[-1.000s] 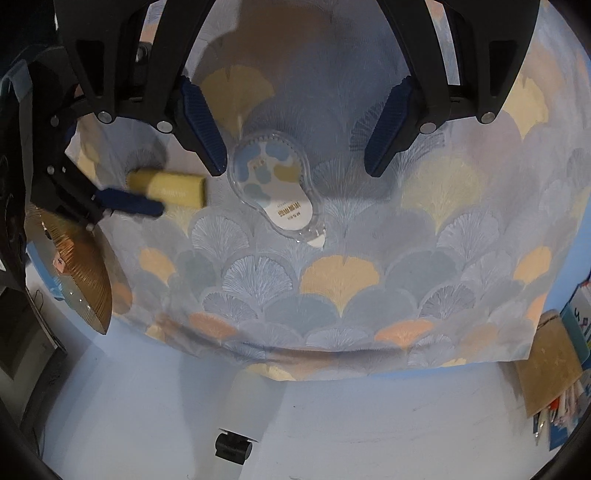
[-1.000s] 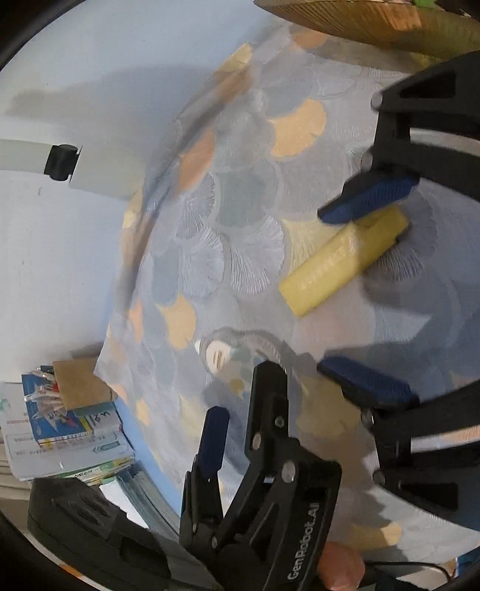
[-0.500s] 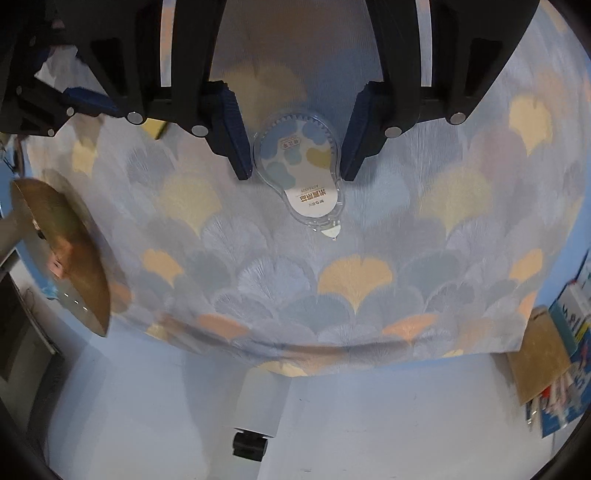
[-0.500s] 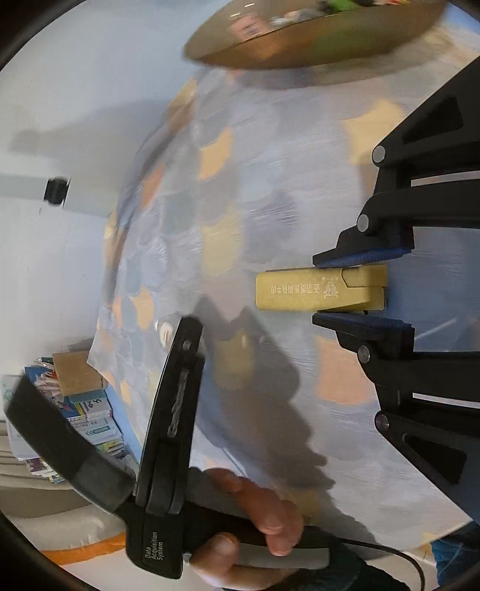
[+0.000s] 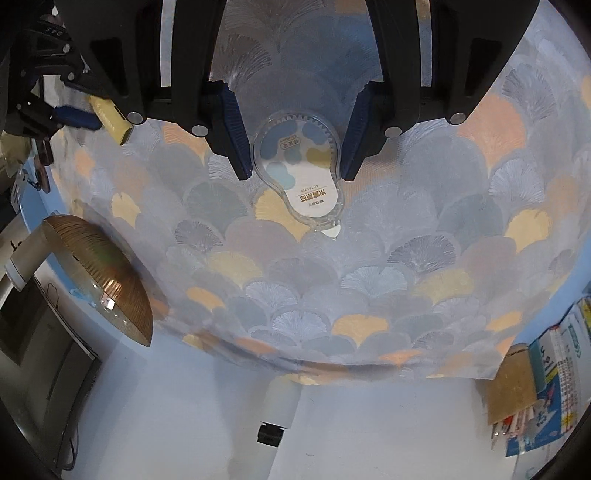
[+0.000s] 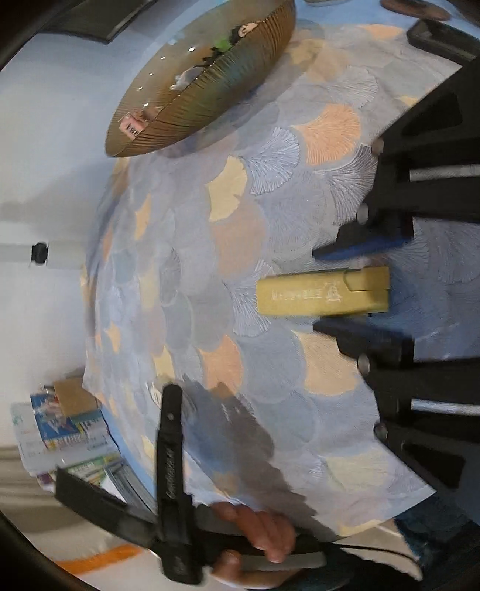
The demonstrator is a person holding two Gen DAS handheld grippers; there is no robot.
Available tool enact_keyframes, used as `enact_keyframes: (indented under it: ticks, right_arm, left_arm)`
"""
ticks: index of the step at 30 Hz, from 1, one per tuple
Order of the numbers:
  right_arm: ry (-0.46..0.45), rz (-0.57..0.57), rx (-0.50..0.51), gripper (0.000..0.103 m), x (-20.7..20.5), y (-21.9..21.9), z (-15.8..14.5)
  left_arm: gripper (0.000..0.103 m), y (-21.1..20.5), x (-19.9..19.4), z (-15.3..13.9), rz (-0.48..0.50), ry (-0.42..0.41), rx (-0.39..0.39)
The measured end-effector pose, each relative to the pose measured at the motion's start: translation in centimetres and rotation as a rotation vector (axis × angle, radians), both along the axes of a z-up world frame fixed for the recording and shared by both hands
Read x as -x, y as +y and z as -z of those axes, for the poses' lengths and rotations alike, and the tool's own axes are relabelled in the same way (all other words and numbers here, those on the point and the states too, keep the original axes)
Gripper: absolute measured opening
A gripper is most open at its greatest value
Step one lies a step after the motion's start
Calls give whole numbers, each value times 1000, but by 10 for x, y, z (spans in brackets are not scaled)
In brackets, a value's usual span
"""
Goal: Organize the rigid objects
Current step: 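Grasp the clear tape dispenser with the left gripper while the right grasps the yellow lighter, then carry the tape dispenser and yellow lighter over the amber bowl and release both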
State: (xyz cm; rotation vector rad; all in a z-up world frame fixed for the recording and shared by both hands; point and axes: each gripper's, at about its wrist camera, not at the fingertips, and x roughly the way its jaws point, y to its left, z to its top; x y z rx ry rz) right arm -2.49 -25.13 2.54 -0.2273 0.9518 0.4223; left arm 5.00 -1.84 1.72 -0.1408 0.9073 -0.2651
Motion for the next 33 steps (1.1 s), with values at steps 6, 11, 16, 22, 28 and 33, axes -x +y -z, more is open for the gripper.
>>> enact_keyframes:
  ticks: [6, 11, 16, 22, 28, 33]
  right_arm:
    - [-47, 10, 2, 35, -3, 19, 1]
    - [-77, -72, 6, 23, 28, 45, 3]
    - [-112, -82, 4, 23, 50, 41, -9]
    - [-185, 35, 3, 23, 35, -20, -53]
    - [-276, 233, 29, 23, -3, -90, -106]
    - [-283, 413, -20, 23, -52, -146, -136]
  left_arm:
    - [46, -2, 5, 1, 4, -15, -20]
    - [46, -7, 6, 2, 10, -24, -51]
    - [46, -12, 10, -4, 3, -55, -87]
    - [46, -48, 13, -35, 50, -128, -86]
    - [46, -113, -10, -85, 163, -211, -89]
    - [46, -180, -46, -115, 246, -247, -65]
